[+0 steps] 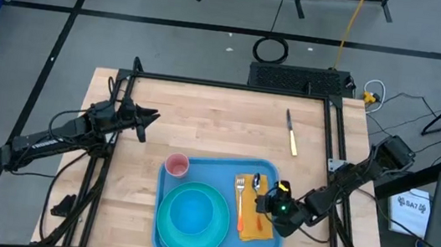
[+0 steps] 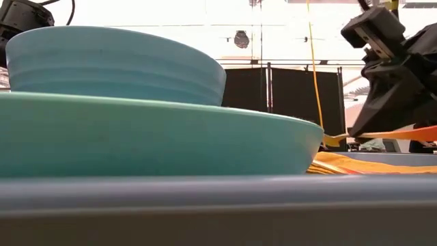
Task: Set up tray
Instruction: Put the orange spoon on top of the yellow napkin on the blue tray to the right of the orange fork
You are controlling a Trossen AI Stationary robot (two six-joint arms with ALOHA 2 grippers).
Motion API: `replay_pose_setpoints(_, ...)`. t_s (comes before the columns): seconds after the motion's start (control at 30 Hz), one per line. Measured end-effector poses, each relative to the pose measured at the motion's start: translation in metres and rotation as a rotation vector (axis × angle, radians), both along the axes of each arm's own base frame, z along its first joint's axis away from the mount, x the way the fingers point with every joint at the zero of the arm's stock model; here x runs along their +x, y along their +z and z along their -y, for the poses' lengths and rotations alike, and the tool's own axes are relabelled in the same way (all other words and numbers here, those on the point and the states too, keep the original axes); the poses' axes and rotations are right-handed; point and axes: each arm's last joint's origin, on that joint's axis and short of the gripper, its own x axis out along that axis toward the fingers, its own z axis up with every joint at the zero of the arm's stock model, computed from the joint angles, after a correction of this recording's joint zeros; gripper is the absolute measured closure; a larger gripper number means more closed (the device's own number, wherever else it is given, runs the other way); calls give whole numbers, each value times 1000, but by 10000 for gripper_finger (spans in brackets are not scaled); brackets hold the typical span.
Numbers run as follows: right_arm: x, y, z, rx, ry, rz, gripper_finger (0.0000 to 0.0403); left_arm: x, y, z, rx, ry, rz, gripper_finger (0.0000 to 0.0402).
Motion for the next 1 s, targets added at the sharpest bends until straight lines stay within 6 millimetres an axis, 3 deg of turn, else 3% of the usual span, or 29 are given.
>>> replay_pose_setpoints(0.37, 15, -21, 2, 39, 42, -60, 402, 0, 0, 0, 0, 0, 0, 305)
replay_pose_setpoints(0.63, 20, -21, 4, 35, 46, -36, 402, 0, 0, 0, 0, 0, 0, 305)
replay_pose_setpoints(1.0, 21, -21, 4, 2, 74, -28, 350, 0, 0, 0, 0, 0, 0, 305)
